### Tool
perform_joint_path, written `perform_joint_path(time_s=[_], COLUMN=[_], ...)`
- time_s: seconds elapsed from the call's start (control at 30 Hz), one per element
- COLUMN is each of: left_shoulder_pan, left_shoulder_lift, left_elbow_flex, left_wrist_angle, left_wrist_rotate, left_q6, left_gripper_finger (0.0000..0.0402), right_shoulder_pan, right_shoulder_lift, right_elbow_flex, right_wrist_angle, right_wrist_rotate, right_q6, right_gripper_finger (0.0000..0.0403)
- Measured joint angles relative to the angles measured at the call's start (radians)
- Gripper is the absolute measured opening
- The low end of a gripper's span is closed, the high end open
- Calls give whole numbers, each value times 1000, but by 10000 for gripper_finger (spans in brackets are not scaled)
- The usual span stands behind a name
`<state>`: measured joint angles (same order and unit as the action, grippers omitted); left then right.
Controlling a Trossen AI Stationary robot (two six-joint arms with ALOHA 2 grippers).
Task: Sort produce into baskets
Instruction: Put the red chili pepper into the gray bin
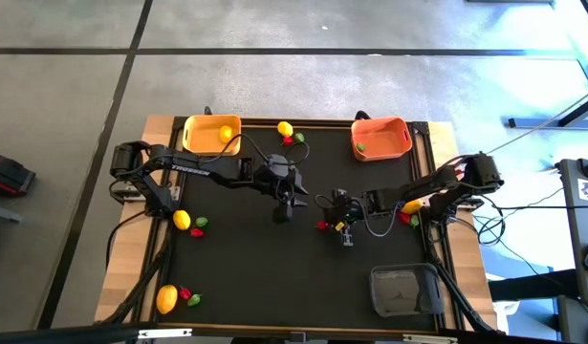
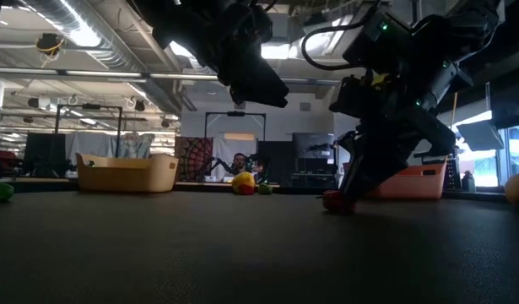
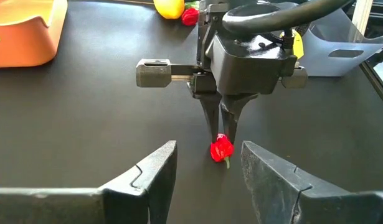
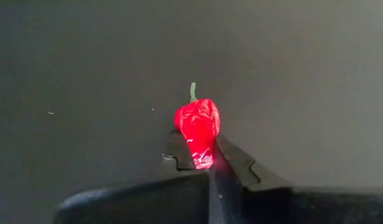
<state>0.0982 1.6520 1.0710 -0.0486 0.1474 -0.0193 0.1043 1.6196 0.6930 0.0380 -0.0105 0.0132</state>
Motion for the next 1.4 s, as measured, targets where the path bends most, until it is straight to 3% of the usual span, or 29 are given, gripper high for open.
perform_joint_path(time_s=[0.43,0.87,1.17,1.4], left_shoulder_pan=[0,0,0,0], left_shoulder_lift=[0,0,0,0], left_elbow_flex=[0,1,1,1], left_wrist_angle=[0,-1,-1,-1], left_wrist_rotate=[0,0,0,0], left_q6=[0,0,0,-6], left_gripper_finger=[175,175,175,175], right_shoulder_pan=[1,35,179,346], right_shoulder_lift=[-58,-394,-615,-701], right_elbow_flex=[0,0,0,0], right_wrist_angle=[-50,-339,-486,-552], right_wrist_rotate=[18,14,10,10], right_q6=[5,106,336,597], right_gripper_finger=[2,1,1,1])
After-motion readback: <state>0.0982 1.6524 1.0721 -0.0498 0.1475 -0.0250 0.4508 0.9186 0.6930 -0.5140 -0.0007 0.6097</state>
